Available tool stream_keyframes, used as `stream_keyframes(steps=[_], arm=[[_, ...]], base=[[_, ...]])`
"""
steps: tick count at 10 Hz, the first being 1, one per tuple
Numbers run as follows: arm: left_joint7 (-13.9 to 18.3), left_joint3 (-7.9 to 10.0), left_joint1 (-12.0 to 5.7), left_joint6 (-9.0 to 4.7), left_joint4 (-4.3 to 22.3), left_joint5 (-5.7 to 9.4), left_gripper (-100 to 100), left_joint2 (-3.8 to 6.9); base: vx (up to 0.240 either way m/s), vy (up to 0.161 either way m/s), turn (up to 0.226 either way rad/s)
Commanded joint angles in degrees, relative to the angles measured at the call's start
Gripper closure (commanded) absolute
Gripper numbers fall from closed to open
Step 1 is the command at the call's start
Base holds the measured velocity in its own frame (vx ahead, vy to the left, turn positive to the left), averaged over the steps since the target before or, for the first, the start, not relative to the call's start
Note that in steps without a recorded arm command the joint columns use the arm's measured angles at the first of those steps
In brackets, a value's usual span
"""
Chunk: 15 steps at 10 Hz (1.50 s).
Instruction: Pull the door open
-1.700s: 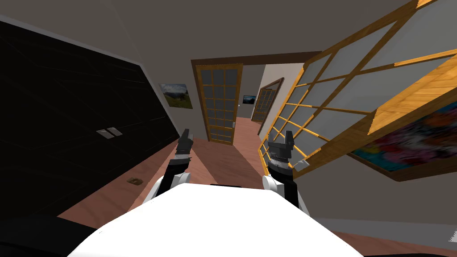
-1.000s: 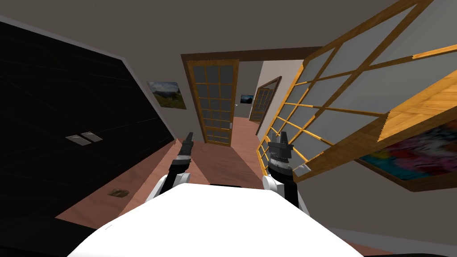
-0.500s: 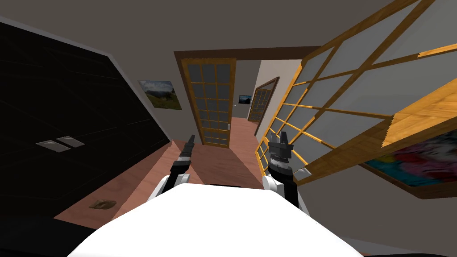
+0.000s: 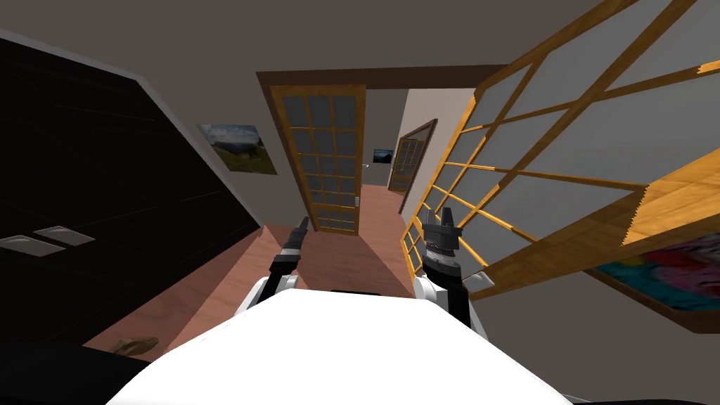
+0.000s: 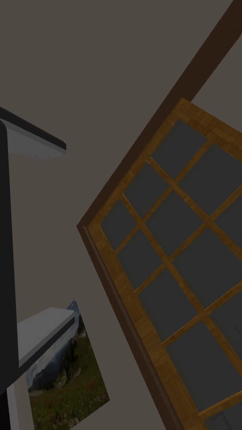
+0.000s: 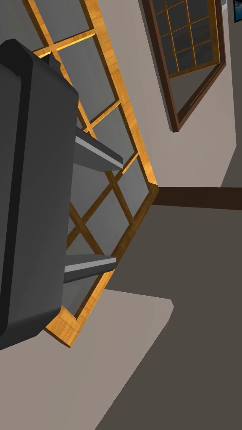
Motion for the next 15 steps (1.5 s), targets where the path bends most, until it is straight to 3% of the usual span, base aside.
stream_keyframes(steps=[1, 15], arm=[[-1.73, 0.4, -0.7, -0.42, 1.76, -0.4, -100, 0.07], [-15.68, 4.64, -5.02, -5.94, 17.82, -3.31, -100, 0.94]], base=[[0.108, -0.013, -0.052], [0.103, -0.034, -0.049]])
